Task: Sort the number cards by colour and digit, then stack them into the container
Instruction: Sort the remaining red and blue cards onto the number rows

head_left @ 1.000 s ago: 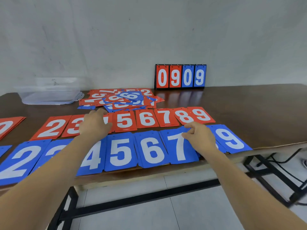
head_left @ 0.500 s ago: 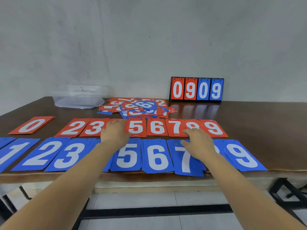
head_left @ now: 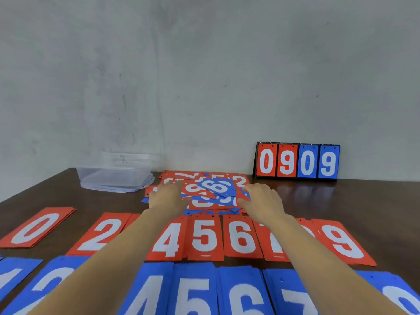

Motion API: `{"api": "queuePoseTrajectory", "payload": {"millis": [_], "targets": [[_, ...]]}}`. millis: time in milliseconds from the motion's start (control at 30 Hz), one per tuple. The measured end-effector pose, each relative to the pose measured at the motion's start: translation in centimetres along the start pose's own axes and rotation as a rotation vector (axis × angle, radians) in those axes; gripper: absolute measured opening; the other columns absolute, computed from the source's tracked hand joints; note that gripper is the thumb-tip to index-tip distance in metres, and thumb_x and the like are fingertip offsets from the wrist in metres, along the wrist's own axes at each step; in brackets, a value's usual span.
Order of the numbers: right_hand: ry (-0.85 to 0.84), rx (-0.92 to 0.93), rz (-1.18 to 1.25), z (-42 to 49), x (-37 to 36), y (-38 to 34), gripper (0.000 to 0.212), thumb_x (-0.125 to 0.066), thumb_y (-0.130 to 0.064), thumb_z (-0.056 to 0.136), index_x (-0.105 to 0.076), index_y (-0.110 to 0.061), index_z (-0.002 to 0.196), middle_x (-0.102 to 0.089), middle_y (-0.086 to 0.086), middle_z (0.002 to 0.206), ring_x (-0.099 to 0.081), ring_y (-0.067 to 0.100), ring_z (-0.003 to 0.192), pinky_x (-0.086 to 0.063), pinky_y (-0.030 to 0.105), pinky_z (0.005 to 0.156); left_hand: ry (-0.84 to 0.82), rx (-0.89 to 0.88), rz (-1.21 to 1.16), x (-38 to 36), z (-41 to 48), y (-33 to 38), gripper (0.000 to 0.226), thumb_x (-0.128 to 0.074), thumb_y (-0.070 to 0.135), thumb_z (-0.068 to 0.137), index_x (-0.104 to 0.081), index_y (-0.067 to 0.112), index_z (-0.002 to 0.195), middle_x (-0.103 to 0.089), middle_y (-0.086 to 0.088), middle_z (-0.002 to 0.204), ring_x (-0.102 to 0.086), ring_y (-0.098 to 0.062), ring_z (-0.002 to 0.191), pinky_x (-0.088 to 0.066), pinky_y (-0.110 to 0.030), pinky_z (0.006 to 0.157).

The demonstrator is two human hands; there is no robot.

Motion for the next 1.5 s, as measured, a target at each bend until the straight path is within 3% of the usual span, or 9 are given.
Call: {"api": "queuePoseTrajectory", "payload": {"millis": [367, 533, 733, 867, 1033, 1167, 1300, 1400, 1500], "targets": [[-0.118, -0.152, -0.016, 7.6, -7.3, 0.8, 0.036, -0.050, -0.049, 0.095, -0.059, -0.020, 0.114, -0.065, -0.001, 0.107, -0.060, 0.013, 0.093, -0.044, 0.023, 0.070, -0.104, 0.010, -0.040, -5.2, 9.0, -3.2, 0.062, -0.052, 0.047, 0.095, -0.034, 0.022, 0.148, -0.047, -0.003, 0.145, -0.045, -0.024, 0.130, -0.040, -0.038, 0.103], [-0.120, -0.161, 0.012, 10.9, -9.9, 0.7, 0.042, -0.050, -0.055, 0.093, -0.057, -0.018, 0.111, -0.062, 0.003, 0.107, -0.059, 0.018, 0.100, -0.045, 0.028, 0.077, -0.113, -0.023, -0.117, -6.9, 12.7, -3.7, 0.075, -0.054, 0.055, 0.091, -0.028, 0.018, 0.151, -0.037, -0.004, 0.152, -0.036, -0.024, 0.138, -0.034, -0.040, 0.110], [-0.253, -0.170, 0.101, 14.4, -12.9, -0.5, 0.089, -0.048, -0.069, 0.086, -0.022, -0.014, 0.151, -0.030, 0.007, 0.155, -0.030, 0.027, 0.141, -0.028, 0.042, 0.114, -0.275, -0.074, -0.157, -9.5, 16.7, -1.9, 0.093, -0.054, 0.065, 0.086, -0.012, 0.017, 0.154, -0.028, -0.005, 0.157, -0.031, -0.025, 0.142, -0.028, -0.046, 0.115], [-0.305, -0.210, 0.053, 15.3, -13.7, 0.3, 0.096, -0.051, -0.070, 0.084, -0.016, -0.013, 0.152, -0.025, 0.010, 0.156, -0.025, 0.030, 0.143, -0.022, 0.045, 0.115, -0.295, -0.066, -0.047, -10.1, 18.2, -2.0, 0.090, -0.049, 0.068, 0.086, -0.013, 0.020, 0.153, -0.028, -0.004, 0.158, -0.029, -0.026, 0.143, -0.020, -0.052, 0.115], [-0.171, -0.412, 0.050, 15.3, -12.7, 2.4, 0.101, -0.064, -0.073, 0.072, -0.028, -0.015, 0.146, -0.034, 0.013, 0.142, -0.034, 0.030, 0.132, -0.032, 0.042, 0.107, -0.222, -0.070, 0.107, -9.8, 18.9, -2.5, 0.088, -0.048, 0.078, 0.079, -0.031, 0.025, 0.147, -0.039, -0.003, 0.149, -0.035, -0.027, 0.138, -0.025, -0.052, 0.111], [-0.086, -0.498, 0.118, 14.8, -12.0, 3.5, 0.096, -0.075, -0.067, 0.065, -0.034, -0.015, 0.135, -0.040, 0.010, 0.132, -0.043, 0.027, 0.123, -0.038, 0.039, 0.100, -0.060, 0.012, 0.051, -10.0, 18.4, -2.7, 0.086, -0.056, 0.078, 0.073, -0.041, 0.027, 0.140, -0.048, -0.002, 0.139, -0.041, -0.026, 0.131, -0.029, -0.047, 0.109], [-0.031, -0.509, 0.260, 14.2, -12.1, 3.9, 0.073, -0.078, -0.049, 0.073, -0.035, -0.015, 0.120, -0.054, 0.005, 0.118, -0.056, 0.026, 0.109, -0.036, 0.040, 0.094, 0.091, 0.044, -0.086, -9.9, 17.6, -2.7, 0.054, -0.059, 0.052, 0.090, -0.044, 0.024, 0.133, -0.062, 0.000, 0.120, -0.055, -0.021, 0.115, -0.031, -0.041, 0.106], [0.002, -0.488, 0.330, 13.8, -11.8, 4.2, 0.042, -0.065, -0.026, 0.090, -0.036, -0.015, 0.119, -0.063, 0.003, 0.111, -0.061, 0.025, 0.100, -0.029, 0.035, 0.089, 0.108, 0.104, -0.236, -9.8, 17.0, -3.0, 0.034, -0.055, 0.036, 0.097, -0.046, 0.022, 0.127, -0.065, 0.003, 0.094, -0.062, -0.020, 0.094, -0.030, -0.040, 0.105], [0.029, -0.482, 0.380, 13.6, -10.9, 4.3, 0.023, -0.050, -0.018, 0.098, -0.047, -0.016, 0.120, -0.062, 0.002, 0.111, -0.056, 0.023, 0.100, -0.028, 0.034, 0.091, 0.122, 0.140, -0.447, -9.5, 16.7, -3.5, 0.030, -0.056, 0.029, 0.097, -0.050, 0.019, 0.124, -0.065, 0.002, 0.099, -0.061, -0.021, 0.090, -0.042, -0.042, 0.101]]}}
Point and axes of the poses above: each hand's wrist, its own z-axis towards the middle knuckle, its own x-axis out of the back of the hand, y = z × x, the point moved 2 cm from there along z, towards the middle knuckle
